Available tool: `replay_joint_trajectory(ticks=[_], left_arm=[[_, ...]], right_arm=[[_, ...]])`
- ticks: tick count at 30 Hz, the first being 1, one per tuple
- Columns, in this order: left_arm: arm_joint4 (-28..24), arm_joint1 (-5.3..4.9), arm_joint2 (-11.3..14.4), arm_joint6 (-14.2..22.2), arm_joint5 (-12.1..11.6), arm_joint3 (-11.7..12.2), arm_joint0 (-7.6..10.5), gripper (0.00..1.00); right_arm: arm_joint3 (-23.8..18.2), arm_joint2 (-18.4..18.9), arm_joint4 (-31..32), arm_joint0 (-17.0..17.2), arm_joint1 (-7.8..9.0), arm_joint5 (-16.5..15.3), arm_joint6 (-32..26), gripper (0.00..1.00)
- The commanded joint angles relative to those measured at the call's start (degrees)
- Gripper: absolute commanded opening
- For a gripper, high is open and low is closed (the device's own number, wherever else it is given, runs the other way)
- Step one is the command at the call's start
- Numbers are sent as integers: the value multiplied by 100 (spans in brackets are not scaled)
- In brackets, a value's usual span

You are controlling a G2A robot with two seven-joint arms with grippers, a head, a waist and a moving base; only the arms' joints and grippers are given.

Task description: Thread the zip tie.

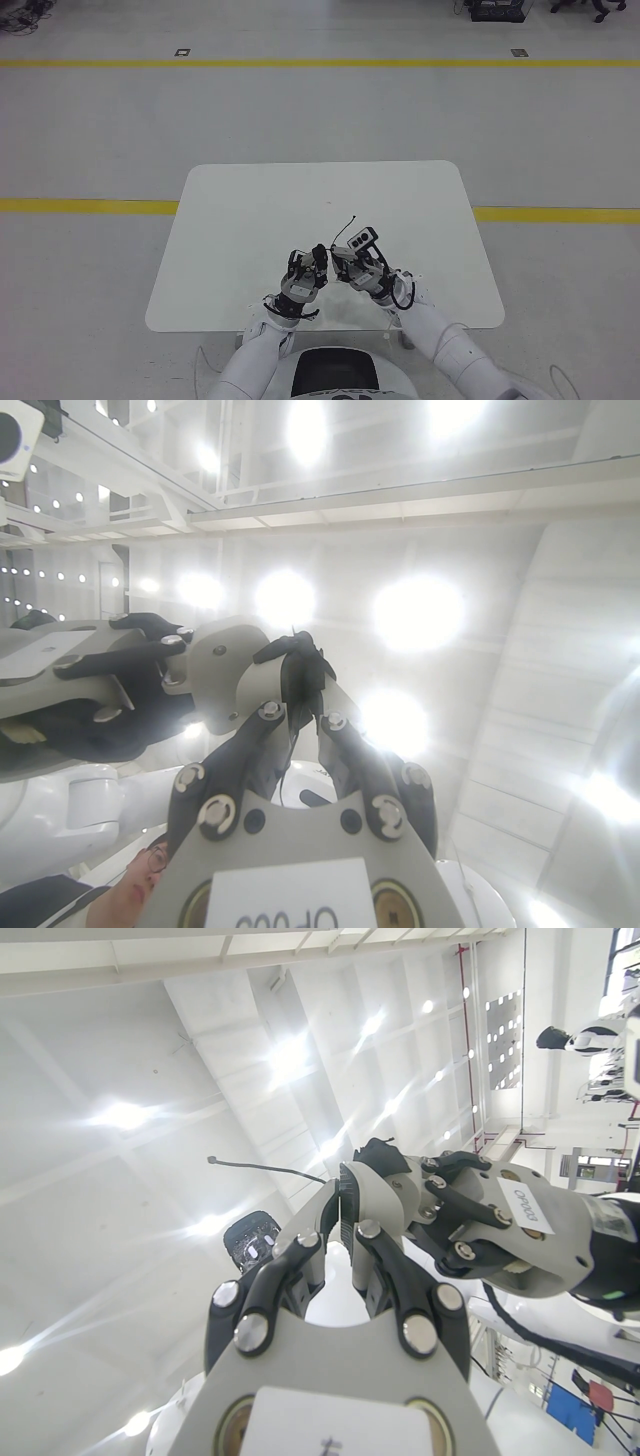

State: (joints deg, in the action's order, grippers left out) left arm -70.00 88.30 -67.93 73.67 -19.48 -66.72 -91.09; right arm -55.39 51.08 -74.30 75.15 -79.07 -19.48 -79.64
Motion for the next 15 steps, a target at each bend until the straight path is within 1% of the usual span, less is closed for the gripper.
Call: replay_joint_trajectory(ticks=[1,15], left_arm=[[1,-1,1,-3,0,-4,-1,0],[-5,-2,-7,-5,0,-31,-18,0]], right_arm=[[0,14,16,8,-1,0,0,0],[59,48,205,35,14,0,0,0]])
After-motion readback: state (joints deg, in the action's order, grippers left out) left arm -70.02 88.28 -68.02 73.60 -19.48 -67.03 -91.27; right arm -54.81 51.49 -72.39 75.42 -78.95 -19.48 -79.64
